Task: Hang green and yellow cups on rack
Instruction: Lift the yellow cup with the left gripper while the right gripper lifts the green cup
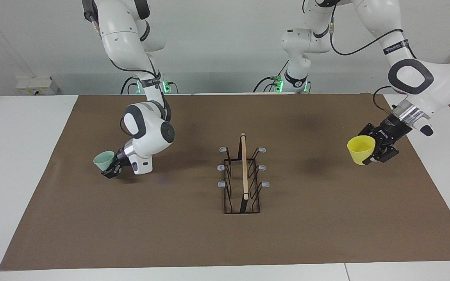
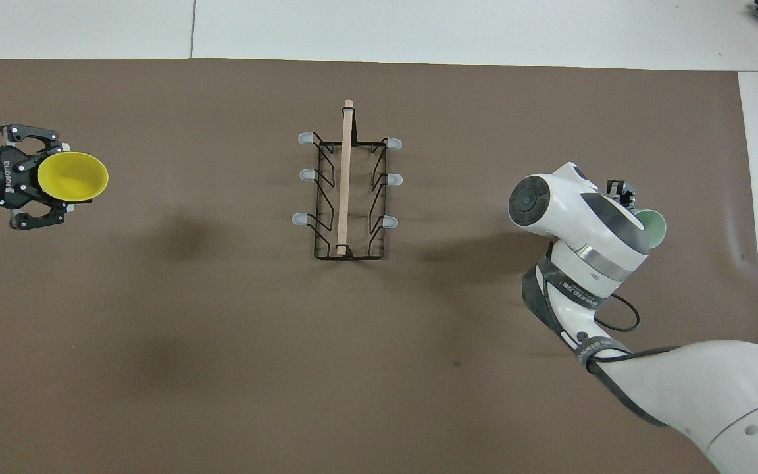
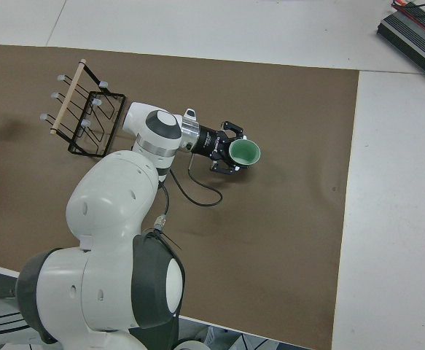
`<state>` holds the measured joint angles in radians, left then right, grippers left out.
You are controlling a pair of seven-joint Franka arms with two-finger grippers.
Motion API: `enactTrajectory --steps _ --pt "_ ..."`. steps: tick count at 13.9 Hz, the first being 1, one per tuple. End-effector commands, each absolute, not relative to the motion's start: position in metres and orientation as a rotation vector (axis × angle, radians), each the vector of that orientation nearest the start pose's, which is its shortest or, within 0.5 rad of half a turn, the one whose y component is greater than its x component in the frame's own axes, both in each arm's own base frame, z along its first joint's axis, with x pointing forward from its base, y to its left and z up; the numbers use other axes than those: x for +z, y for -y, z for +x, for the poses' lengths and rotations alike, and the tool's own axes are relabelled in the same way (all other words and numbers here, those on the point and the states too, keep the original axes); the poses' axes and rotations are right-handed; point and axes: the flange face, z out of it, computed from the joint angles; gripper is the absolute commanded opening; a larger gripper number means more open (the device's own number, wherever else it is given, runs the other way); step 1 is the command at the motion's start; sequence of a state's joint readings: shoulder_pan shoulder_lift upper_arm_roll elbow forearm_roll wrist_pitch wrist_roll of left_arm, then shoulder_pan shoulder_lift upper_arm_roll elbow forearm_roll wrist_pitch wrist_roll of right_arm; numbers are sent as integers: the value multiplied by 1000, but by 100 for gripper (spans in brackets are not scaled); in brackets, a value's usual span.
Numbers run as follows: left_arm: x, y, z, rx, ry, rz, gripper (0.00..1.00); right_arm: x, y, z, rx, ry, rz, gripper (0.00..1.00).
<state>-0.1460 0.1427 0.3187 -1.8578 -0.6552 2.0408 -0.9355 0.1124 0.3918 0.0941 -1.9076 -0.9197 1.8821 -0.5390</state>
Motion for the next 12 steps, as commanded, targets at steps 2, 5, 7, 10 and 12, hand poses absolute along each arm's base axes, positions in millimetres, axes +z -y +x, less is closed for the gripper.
enactTrajectory --steps 2,5,7,10,12 --pt "479 -17 606 -28 -1651 2195 0 331 -60 601 -526 -1294 2139 12" --pt "490 28 604 112 -1559 2409 0 356 -60 601 -425 -1257 2279 12" --pt "495 58 601 209 -1489 2538 0 372 -75 599 -350 -1266 2353 12" --pt "496 103 597 386 -1501 2600 0 388 -114 597 -235 -1318 2428 18" --pt "495 133 592 536 -1462 2656 0 416 -142 604 -113 -1326 2525 21"
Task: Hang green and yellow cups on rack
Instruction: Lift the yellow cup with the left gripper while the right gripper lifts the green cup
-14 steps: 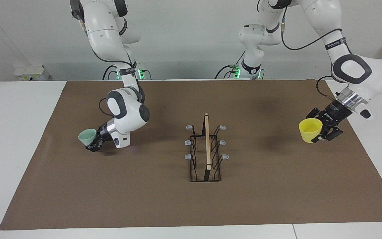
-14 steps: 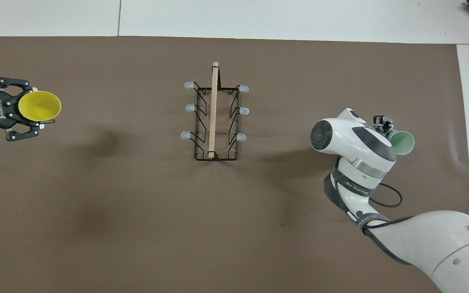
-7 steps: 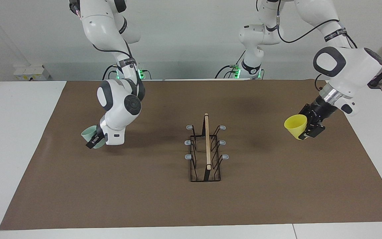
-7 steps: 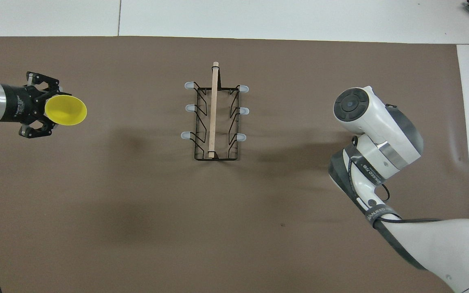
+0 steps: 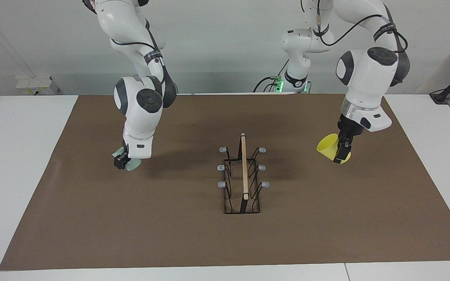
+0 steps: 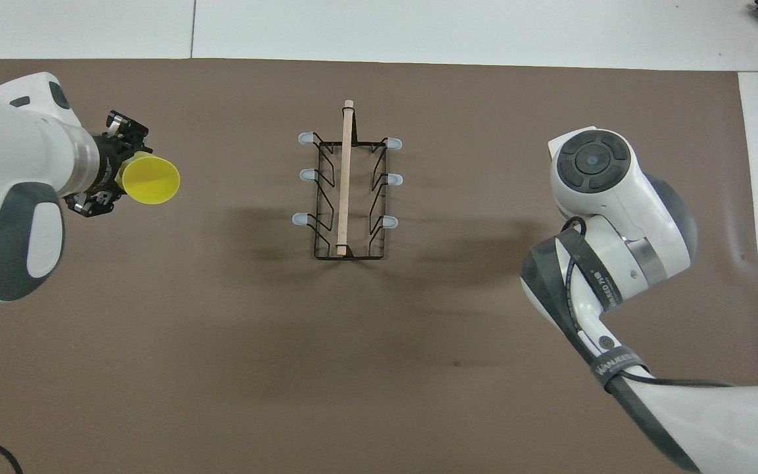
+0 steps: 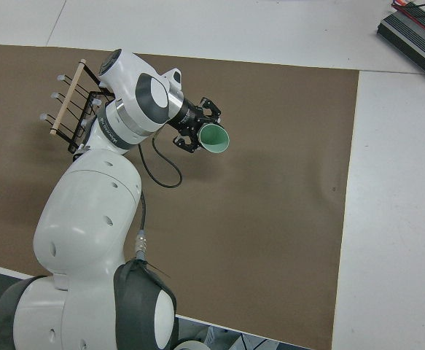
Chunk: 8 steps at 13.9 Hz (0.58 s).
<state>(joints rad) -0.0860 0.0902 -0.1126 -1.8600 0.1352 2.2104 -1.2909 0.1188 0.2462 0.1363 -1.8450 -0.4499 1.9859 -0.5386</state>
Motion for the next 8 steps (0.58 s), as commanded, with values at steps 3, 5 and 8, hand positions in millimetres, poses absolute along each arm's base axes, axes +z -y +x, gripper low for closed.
enactTrajectory --steps 3,5,8 --pt "493 171 580 -732 1300 -2755 0 438 -148 607 17 1415 -2986 21" --pt "488 194 569 -864 1181 -2747 0 453 -153 612 -149 1337 -2953 21" --pt "475 226 552 -1015 1120 -2694 0 476 -163 613 -335 1258 -2896 21"
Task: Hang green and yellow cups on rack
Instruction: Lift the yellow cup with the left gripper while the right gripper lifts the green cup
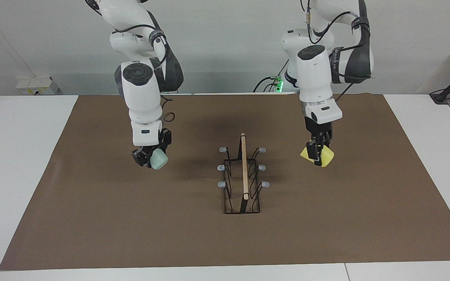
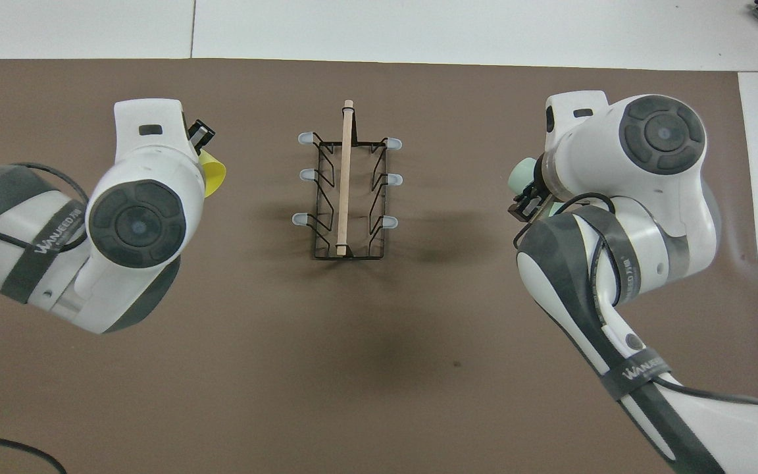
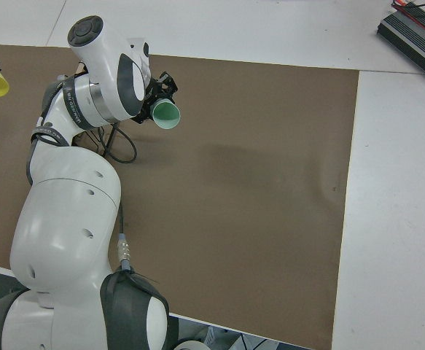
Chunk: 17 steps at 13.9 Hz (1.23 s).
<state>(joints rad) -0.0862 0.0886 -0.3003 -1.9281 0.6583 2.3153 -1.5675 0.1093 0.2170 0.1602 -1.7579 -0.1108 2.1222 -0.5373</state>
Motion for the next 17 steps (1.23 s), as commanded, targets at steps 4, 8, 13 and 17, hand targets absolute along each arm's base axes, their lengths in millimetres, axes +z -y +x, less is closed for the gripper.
enactTrajectory --steps 4,8,13,17 --pt "460 257 532 -1201 1060 -2630 0 503 -175 605 -490 1212 -2803 21" --pt "441 284 510 -1225 971 -2639 0 506 -174 609 -627 1248 -2554 21" --pt "428 310 493 -1368 964 -2601 0 502 -156 602 -757 1117 -2283 21" --pt "416 324 482 -1431 927 -2558 0 502 -164 592 -919 947 -2129 21"
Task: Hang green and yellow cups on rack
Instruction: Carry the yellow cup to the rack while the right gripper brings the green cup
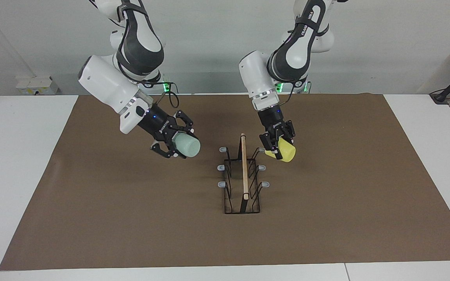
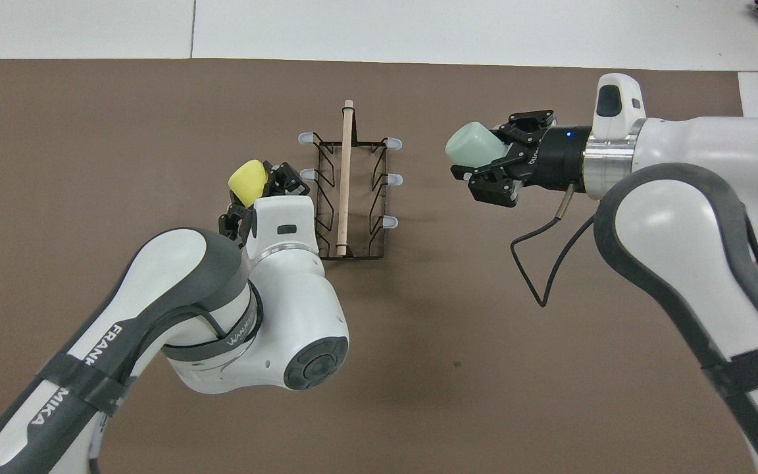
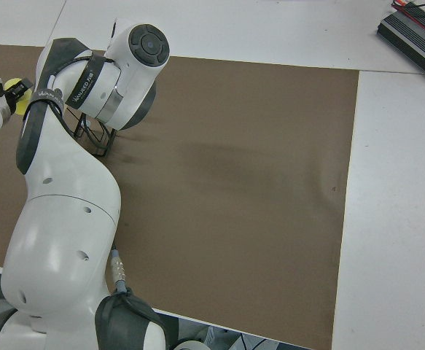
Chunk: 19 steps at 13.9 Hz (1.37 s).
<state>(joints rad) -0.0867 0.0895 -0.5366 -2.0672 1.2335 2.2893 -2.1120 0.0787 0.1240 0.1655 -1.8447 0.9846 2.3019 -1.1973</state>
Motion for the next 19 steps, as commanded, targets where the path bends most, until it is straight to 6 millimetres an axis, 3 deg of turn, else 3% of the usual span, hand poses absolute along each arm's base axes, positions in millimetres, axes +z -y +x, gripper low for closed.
enactTrajectory --steps 1,3,5,7,9,13,14,15,19 --pt "411 327 480 -1447 926 -2540 0 502 -174 585 -963 911 -2078 21" --pt "400 334 474 -1467 927 -2508 0 492 -189 569 -1054 816 -2045 21" --pt "396 338 470 -1490 915 -2489 0 479 -217 550 -1134 744 -2042 20" --pt "379 350 464 -1523 890 -2469 0 469 -240 538 -1209 736 -2017 20" --pt "356 361 457 -1553 870 -2423 0 460 -243 533 -1284 738 -1968 20" --pt "357 369 450 -1564 858 -2426 0 426 -254 515 -1381 712 -1900 20" --pt "357 370 450 -1564 854 -2428 28 417 -257 509 -1402 703 -1894 20" --pt "359 370 451 -1566 859 -2425 99 408 -260 503 -1417 720 -1896 20" --pt "381 377 456 -1589 894 -2431 100 380 -266 499 -1447 753 -1865 20"
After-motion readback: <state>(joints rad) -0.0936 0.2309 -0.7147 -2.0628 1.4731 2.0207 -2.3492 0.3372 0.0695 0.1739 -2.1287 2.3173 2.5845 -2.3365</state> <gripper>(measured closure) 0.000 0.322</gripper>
